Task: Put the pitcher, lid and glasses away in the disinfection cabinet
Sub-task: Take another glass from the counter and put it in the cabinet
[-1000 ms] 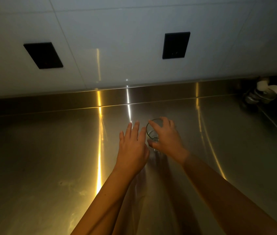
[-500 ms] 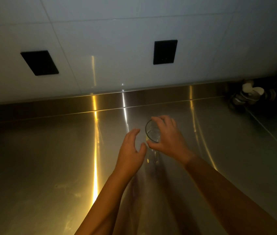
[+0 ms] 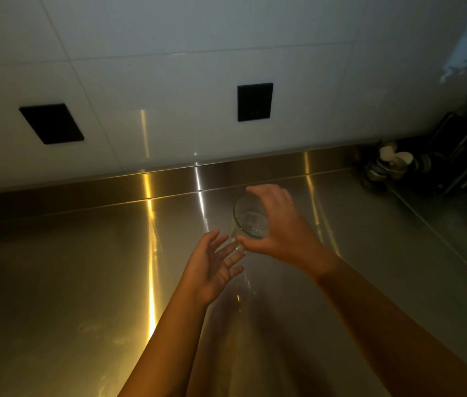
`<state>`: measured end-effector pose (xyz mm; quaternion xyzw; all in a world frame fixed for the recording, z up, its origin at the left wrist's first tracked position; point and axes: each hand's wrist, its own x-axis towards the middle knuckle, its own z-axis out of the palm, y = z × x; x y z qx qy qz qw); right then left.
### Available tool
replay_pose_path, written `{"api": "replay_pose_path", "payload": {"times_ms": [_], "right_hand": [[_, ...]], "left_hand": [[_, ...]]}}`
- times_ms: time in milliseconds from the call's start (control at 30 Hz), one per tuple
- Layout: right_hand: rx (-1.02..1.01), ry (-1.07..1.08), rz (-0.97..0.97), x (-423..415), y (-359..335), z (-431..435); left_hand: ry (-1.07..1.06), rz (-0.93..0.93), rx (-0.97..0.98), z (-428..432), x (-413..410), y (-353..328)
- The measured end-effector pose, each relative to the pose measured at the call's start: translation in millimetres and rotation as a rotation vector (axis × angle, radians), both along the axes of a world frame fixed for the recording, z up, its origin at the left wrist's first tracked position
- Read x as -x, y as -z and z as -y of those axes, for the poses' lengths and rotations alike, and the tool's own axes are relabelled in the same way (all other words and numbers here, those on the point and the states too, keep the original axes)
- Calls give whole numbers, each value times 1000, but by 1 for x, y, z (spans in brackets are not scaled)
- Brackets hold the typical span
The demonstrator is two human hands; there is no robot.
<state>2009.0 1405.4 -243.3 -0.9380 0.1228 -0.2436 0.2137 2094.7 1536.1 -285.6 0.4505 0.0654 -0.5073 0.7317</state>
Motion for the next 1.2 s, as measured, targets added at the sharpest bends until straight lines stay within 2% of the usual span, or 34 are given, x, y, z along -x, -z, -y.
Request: {"api": "replay_pose_path", "payload": {"times_ms": [467,833,1200], "right_hand": [[-89,-154,43,-1,-8,-19],[-591,-225,101,9,3,-25],[-806,-238,170,16,17,-27]], "left_hand": [[-6,-73,180,-10,8,-2],[-38,-124,254,-16,13,-15],[39,-118,274,-18,20,-26]]}}
